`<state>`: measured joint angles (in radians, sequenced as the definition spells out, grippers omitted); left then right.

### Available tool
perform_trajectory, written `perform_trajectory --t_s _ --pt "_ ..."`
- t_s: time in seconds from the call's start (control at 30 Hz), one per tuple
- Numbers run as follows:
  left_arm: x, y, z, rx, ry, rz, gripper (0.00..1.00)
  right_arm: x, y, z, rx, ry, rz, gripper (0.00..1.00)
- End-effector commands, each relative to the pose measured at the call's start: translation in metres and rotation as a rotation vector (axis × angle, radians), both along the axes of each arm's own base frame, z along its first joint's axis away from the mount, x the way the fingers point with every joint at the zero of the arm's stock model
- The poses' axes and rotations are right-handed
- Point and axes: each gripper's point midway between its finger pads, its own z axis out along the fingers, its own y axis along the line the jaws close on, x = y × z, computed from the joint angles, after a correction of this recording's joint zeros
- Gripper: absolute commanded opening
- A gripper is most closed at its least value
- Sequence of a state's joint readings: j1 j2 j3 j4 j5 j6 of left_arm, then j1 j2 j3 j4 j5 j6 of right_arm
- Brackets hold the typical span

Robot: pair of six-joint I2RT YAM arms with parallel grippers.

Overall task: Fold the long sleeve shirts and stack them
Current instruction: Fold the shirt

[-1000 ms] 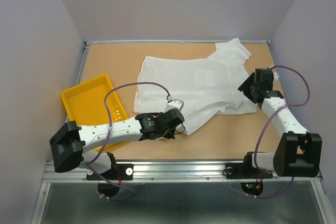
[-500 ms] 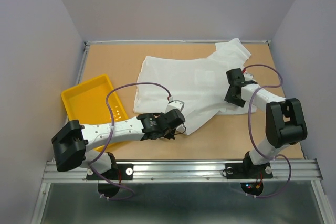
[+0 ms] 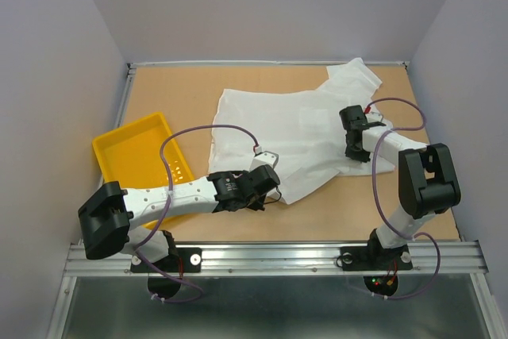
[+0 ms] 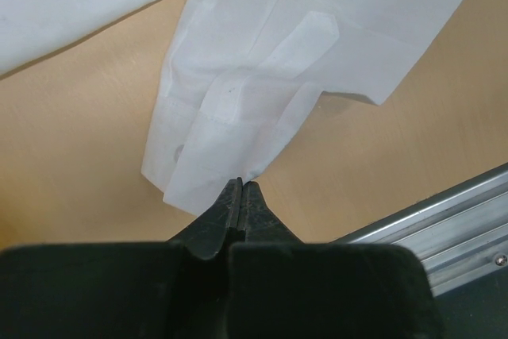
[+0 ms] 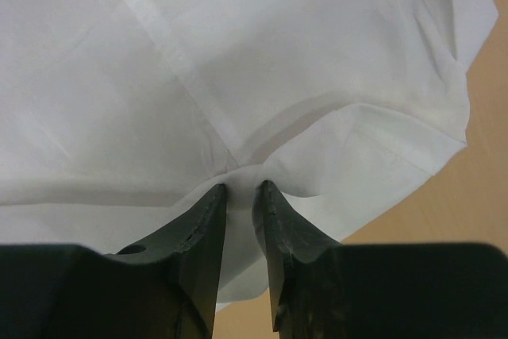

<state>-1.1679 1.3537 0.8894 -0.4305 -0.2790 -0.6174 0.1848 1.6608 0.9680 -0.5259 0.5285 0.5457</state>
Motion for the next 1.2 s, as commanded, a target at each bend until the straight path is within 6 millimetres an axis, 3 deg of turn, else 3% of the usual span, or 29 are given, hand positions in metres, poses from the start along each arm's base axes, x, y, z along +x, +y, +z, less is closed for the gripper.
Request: perform_trajectory --t_s 0.0,0.1,0.37,0.57,0.8,1.17 --pt "0.005 0.007 0.004 0.01 -0.035 0.022 0.01 0.007 -0.011 0.023 -0.071 -0.048 -0.028 0.3" --pt "0.006 0.01 0.005 0.016 -0.042 0.029 0.01 0.007 -0.016 0.029 -0.091 -0.059 -0.035 0.3" --pt "0.006 0.012 0.002 0.024 -0.039 0.039 0.01 -0.004 -0.029 0.037 -0.158 -0.046 -0.054 0.47" --pt "0.007 0.013 0.002 0.019 -0.043 0.043 0.01 -0.01 -0.037 0.032 -0.17 -0.021 -0.072 0.46" --pt "0.006 0.015 0.0 0.021 -0.04 0.05 0.01 -0.012 -0.045 0.037 -0.18 -0.027 -0.091 0.36" --pt "0.01 0.015 0.005 0.029 -0.052 0.062 0.01 -0.022 -0.053 0.042 -0.107 -0.078 -0.17 0.01"
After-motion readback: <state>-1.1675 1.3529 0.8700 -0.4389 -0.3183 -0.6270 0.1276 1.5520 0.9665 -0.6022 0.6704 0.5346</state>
